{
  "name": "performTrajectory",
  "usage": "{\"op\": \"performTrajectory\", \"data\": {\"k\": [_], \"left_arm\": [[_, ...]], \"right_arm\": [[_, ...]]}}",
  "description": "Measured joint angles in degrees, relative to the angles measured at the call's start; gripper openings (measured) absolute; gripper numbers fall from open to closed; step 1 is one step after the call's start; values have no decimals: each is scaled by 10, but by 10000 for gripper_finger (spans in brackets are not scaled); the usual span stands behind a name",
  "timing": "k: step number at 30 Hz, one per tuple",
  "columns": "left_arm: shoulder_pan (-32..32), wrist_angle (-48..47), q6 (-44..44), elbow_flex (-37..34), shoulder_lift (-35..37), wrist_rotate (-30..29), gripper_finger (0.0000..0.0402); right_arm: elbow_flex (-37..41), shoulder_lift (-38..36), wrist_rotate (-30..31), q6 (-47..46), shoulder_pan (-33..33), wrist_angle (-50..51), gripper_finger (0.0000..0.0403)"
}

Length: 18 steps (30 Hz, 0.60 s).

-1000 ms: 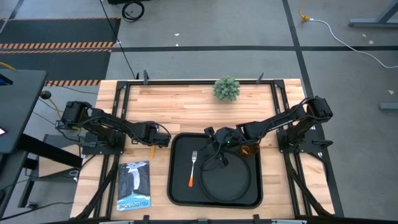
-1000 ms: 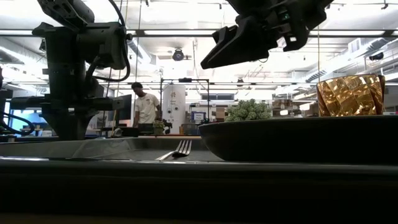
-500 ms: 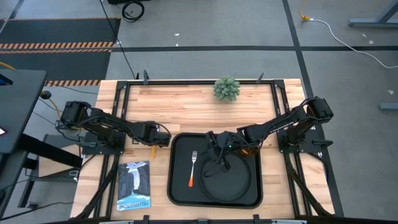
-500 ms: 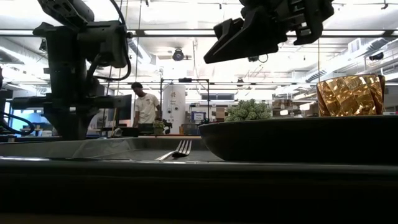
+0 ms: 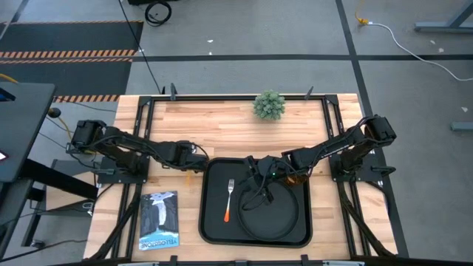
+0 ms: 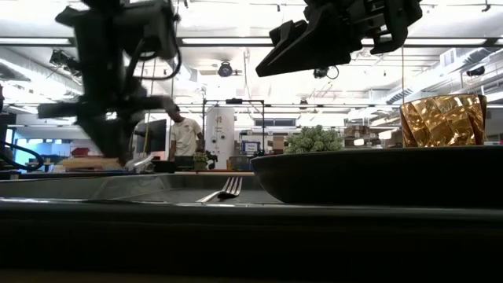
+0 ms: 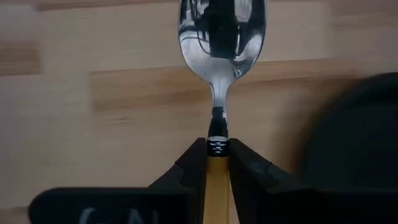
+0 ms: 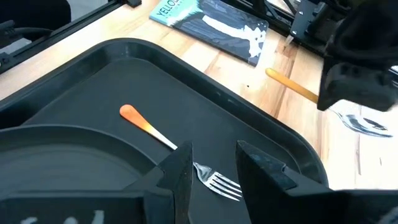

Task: Pick and place plate/cup/fork/spoon on tray
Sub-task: Put the orange spoon on the black tray to the left of the orange fork

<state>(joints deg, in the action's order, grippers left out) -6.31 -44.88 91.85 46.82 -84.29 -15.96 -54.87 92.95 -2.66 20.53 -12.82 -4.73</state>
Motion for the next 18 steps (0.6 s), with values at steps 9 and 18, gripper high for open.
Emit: {"op": "performTrajectory", "data": {"k": [9, 18], "left_arm": [[-55, 35, 12, 73, -3, -39, 56], [-122, 74, 35, 168, -99, -57, 56]], "right_arm": [[0, 0, 76, -12, -29, 7, 127], [0, 0, 110, -10, -62, 11, 127]]}}
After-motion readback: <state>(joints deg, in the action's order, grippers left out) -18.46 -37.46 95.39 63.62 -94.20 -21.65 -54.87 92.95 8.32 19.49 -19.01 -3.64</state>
